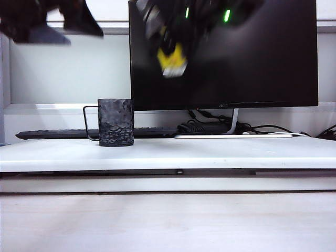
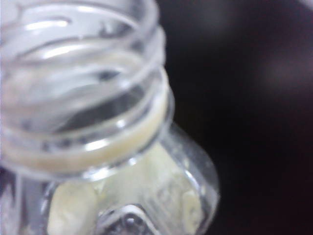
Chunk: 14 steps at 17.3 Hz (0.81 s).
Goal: Carefully pick up the bottle and pour some water from the bottle into the cup.
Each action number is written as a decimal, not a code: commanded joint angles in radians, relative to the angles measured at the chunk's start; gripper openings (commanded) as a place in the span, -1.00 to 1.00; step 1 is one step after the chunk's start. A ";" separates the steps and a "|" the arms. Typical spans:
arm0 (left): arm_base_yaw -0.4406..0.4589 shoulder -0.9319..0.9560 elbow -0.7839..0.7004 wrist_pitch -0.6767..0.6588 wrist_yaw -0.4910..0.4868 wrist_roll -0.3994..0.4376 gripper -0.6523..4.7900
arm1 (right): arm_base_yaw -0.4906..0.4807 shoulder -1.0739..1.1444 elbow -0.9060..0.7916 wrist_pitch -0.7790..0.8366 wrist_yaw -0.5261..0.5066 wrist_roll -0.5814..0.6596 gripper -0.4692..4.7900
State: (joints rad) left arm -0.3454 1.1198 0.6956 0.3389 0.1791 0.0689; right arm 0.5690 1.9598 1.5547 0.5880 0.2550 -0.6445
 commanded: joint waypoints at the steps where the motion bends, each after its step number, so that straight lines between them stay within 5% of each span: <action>1: -0.002 -0.092 0.003 -0.018 -0.008 -0.024 1.00 | 0.002 -0.098 0.009 -0.110 0.116 0.176 -0.07; 6: -0.002 -0.279 0.003 -0.238 -0.011 -0.024 1.00 | 0.002 -0.220 0.008 -0.484 0.197 0.539 -0.07; 11: -0.002 -0.442 0.002 -0.387 -0.029 -0.017 1.00 | 0.005 -0.219 -0.071 -0.561 0.242 0.563 -0.07; 14: -0.002 -0.462 0.000 -0.496 -0.063 -0.017 1.00 | 0.002 -0.220 -0.206 -0.563 0.241 0.718 -0.07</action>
State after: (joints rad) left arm -0.3458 0.6609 0.6952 -0.1421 0.1265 0.0521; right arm 0.5705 1.7477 1.3659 0.0006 0.4896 0.0067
